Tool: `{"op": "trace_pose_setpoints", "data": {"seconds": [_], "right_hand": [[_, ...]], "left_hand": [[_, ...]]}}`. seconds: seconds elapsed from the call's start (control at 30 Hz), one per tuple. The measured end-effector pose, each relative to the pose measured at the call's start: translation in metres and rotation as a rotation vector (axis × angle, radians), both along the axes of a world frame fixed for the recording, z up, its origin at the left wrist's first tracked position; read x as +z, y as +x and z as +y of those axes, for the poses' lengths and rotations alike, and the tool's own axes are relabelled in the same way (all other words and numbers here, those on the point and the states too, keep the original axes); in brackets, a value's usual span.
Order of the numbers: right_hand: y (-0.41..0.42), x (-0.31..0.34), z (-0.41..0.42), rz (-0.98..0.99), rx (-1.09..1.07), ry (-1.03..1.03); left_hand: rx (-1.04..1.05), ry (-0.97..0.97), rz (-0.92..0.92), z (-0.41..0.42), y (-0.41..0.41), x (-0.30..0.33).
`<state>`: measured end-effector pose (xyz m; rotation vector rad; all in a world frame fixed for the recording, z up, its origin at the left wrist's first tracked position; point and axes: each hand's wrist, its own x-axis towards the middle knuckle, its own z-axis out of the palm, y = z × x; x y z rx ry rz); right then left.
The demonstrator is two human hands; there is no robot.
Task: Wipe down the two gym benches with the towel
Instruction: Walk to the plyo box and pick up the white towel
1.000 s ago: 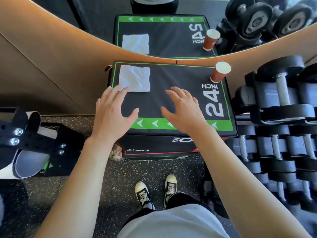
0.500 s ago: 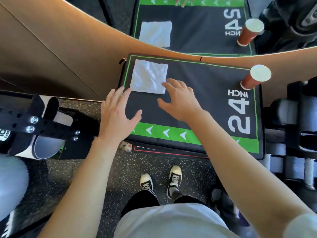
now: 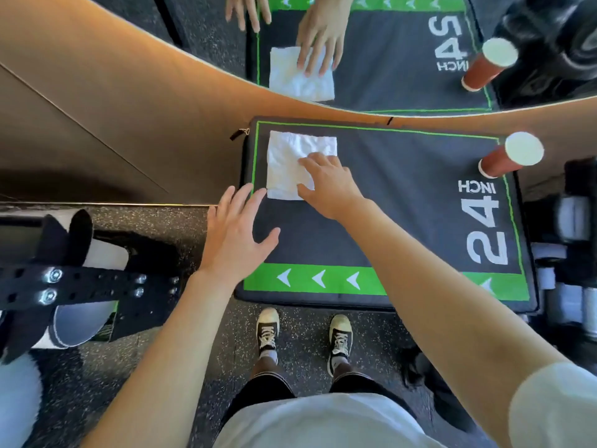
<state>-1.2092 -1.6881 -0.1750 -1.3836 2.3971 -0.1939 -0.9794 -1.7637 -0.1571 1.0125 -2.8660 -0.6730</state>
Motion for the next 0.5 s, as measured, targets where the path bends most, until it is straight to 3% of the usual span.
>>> {"op": "trace_pose_setpoints", "data": {"seconds": [0.23,0.5], "right_hand": [[0.024,-0.014,-0.004,0.103,-0.123,0.021],[0.086,-0.013,0.081,0.11,-0.209,-0.022]], "left_hand": [[-0.137,0.029,-0.004,-0.032,0.013,-0.006],[-0.319,0.049,-0.013,-0.007,0.007,-0.01]]}}
